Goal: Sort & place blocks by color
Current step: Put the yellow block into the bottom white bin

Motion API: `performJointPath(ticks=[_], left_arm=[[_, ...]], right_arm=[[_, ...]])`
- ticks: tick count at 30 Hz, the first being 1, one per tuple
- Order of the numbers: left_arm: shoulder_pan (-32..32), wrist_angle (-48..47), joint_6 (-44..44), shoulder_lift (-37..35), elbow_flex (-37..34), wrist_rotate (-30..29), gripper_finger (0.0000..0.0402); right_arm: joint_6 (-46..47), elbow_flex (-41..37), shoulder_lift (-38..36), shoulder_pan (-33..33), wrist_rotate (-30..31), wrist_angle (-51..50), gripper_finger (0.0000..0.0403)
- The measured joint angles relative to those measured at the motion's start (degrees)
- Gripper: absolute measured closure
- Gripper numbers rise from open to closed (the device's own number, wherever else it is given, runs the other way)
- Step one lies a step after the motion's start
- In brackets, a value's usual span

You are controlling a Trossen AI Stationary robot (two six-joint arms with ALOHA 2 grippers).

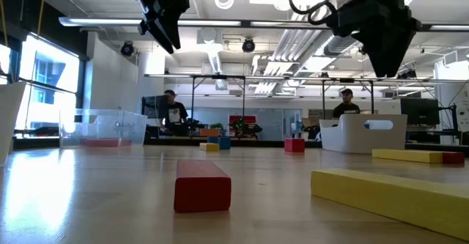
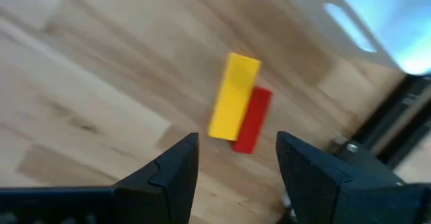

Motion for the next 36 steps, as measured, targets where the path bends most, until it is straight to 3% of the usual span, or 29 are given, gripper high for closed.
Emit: performJointPath(ticks=[6,11,16,25,36], left_arm=[[0.00,0.01,0.01,0.00,0.00,-0.06,0.0200],[0.00,0.01,-0.02,0.00,0.00,-0.17,0.0200],[0.00,0.01,-0.03,0.00,0.00,-0.23,0.0200],[0.00,0.03,-0.21,0.00,0.00,-0.22,0.0200],[0.00,0.05,-1.72,0.00,0.00,-0.21,0.0200]], right_arm=[[0.58,-0.02,0.00,0.01,4.23,-6.39,0.0219],[-1.10,-4.27,-0.61,-1.57,4.37,-3.89,0.0219],[1.56,-13.35,-3.30,-2.00,1.41,2.59,0.0219],[1.69,-20.44,-8.86,-3.66,-0.11,14.70,0.0219],[-6.21,-28.42,-9.25,-8.68,-3.43,31.29,0.0219]])
